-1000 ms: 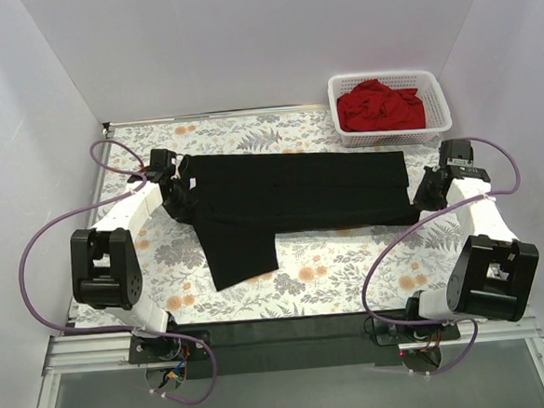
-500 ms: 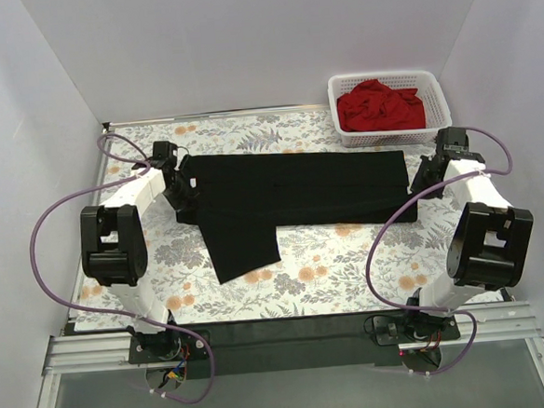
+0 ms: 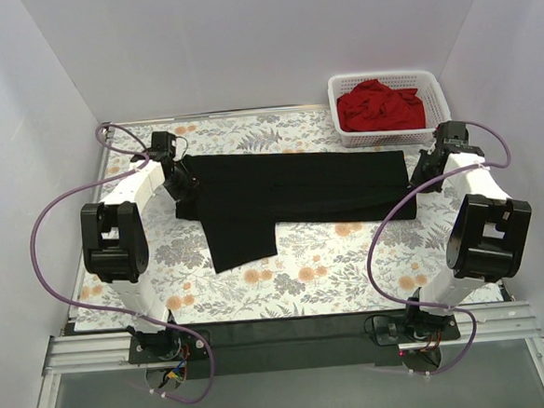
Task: Fold and stack the t-shirts
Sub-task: Fold the tshirt
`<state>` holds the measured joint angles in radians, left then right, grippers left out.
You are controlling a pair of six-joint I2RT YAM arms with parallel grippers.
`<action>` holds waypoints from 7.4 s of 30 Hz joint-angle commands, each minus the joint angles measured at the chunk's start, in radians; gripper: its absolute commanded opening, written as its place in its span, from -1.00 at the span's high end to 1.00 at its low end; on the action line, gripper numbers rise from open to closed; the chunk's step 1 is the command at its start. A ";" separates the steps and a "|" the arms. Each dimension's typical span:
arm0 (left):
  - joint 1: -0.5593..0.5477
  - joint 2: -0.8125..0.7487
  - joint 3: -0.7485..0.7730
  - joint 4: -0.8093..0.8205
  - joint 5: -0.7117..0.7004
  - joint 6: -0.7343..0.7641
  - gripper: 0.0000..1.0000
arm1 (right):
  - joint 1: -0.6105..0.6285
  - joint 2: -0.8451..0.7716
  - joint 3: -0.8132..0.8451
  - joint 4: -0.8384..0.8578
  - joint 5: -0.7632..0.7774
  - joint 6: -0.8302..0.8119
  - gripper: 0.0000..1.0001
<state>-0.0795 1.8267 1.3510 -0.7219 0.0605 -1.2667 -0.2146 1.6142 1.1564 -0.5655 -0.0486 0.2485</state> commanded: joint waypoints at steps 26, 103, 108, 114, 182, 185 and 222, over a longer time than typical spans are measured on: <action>0.007 0.106 0.074 0.087 -0.031 0.001 0.87 | 0.012 0.107 0.043 0.121 -0.059 0.031 0.23; -0.361 -0.276 -0.563 0.050 -0.160 -0.152 0.00 | 1.052 0.308 0.046 0.332 -0.161 0.009 0.40; -0.376 -0.251 -0.556 0.059 -0.148 -0.151 0.24 | 1.052 0.312 0.055 0.332 -0.171 0.011 0.65; -0.382 -0.213 -0.527 0.067 -0.131 -0.148 0.24 | 1.054 0.319 0.060 0.332 -0.183 0.012 0.81; -0.252 0.329 0.490 0.375 -0.229 0.265 1.00 | 0.650 0.612 0.621 0.368 -0.465 0.136 0.97; -0.241 0.336 0.475 0.371 -0.219 0.248 1.00 | 0.646 0.627 0.623 0.371 -0.471 0.150 0.97; -0.177 0.177 0.152 0.219 -0.185 0.032 1.00 | 0.661 0.602 0.365 0.556 -0.639 0.437 0.85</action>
<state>-0.2684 2.0624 1.5105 -0.5014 -0.0860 -1.2217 0.4381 2.2425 1.5349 -0.0357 -0.6548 0.6785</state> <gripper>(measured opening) 0.021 0.068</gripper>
